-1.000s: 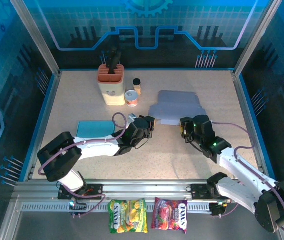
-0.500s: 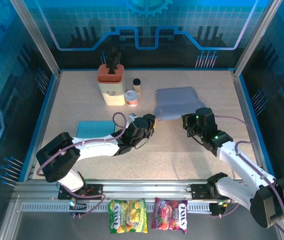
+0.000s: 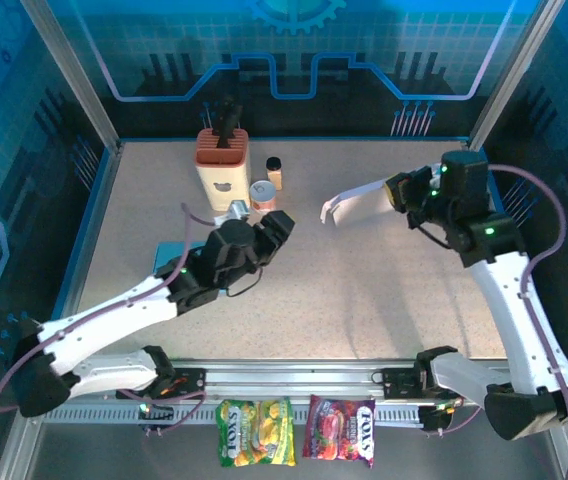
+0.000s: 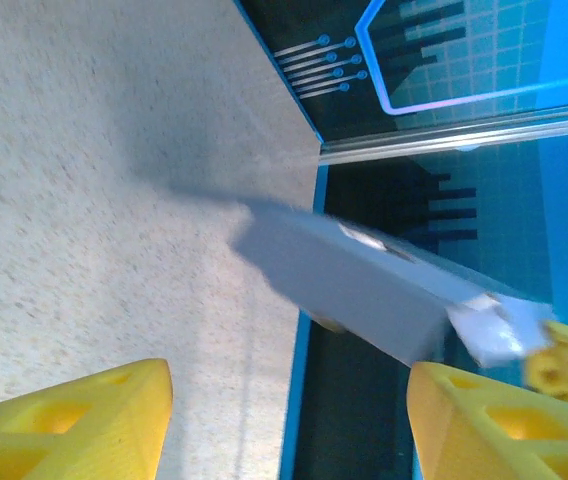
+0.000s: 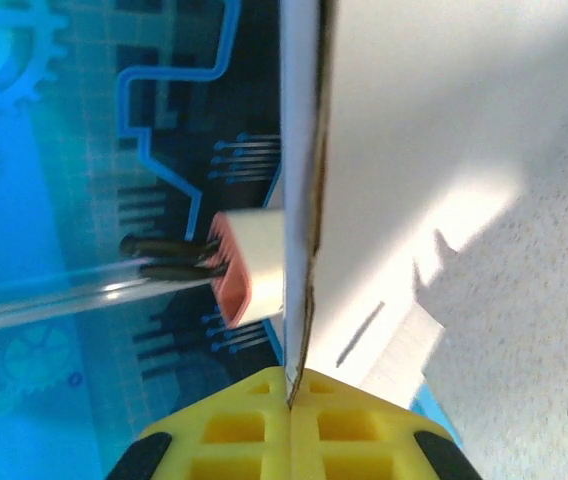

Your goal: Fold the paper box

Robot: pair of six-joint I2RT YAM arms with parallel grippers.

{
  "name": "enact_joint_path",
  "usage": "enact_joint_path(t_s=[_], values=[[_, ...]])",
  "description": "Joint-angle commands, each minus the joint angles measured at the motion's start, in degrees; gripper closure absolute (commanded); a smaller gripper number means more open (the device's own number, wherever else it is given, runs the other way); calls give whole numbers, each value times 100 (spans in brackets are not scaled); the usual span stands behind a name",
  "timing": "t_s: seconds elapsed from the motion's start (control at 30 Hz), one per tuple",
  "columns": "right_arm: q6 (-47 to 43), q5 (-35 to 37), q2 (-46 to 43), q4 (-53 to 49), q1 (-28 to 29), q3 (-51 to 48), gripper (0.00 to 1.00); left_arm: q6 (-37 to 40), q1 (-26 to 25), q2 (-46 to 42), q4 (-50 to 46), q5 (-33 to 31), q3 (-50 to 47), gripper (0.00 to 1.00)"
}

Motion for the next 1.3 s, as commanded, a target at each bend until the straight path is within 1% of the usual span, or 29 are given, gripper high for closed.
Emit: enact_joint_path(t_s=[0.0, 0.07, 0.1, 0.17, 0.23, 0.33, 0.4, 0.47, 0.53, 0.6, 0.7, 0.8, 0.9, 1.0, 1.13, 1.2, 1.27], values=[[-583, -177, 105, -2087, 142, 1155, 100, 1120, 220, -347, -1207, 24, 202, 38], [-409, -216, 197, -2167, 167, 1328, 100, 1334, 383, -402, -1412, 234, 301, 39], [-257, -337, 264, -1992, 155, 1230, 100, 1439, 485, -372, -1534, 405, 387, 39], [12, -507, 448, -1417, 202, 812, 100, 1602, 676, -241, -1837, 747, 559, 39], [234, -519, 651, -530, 311, 229, 100, 1821, 833, -56, -2088, 1086, 694, 41], [382, -688, 1038, 528, 385, -404, 100, 2171, 974, 101, -2238, 1460, 640, 45], [259, -752, 1302, 698, 399, -594, 100, 2291, 1067, 112, -2238, 1631, 439, 47], [177, -863, 1449, 1163, 407, -908, 100, 2455, 1127, 86, -2077, 1811, 185, 51], [40, -961, 1592, 1478, 401, -1199, 100, 2688, 1131, 79, -2002, 1879, -24, 55], [41, -1266, 1760, 2096, 364, -1593, 100, 2832, 1138, 94, -1958, 1906, -172, 58], [37, -1463, 1854, 3005, 369, -2177, 100, 3000, 1133, 123, -1858, 1874, -371, 61], [-156, -1648, 1896, 3356, 372, -2440, 100, 3139, 1144, 164, -1745, 1795, -537, 62], [-463, -1729, 1880, 3493, 365, -2614, 100, 3211, 1150, 215, -1519, 1760, -728, 63], [-697, -1993, 1933, 3659, 330, -2750, 100, 3302, 1144, 309, -1275, 1764, -938, 65], [-941, -2053, 1753, 3652, 290, -2996, 100, 3555, 1133, 427, -803, 1854, -1213, 67], [-1028, -2151, 1694, 3812, 229, -3351, 100, 3730, 1138, 513, -560, 1930, -1314, 67], [-1037, -2258, 1635, 4204, 187, -3702, 100, 3896, 1129, 670, -405, 2004, -1339, 67]])
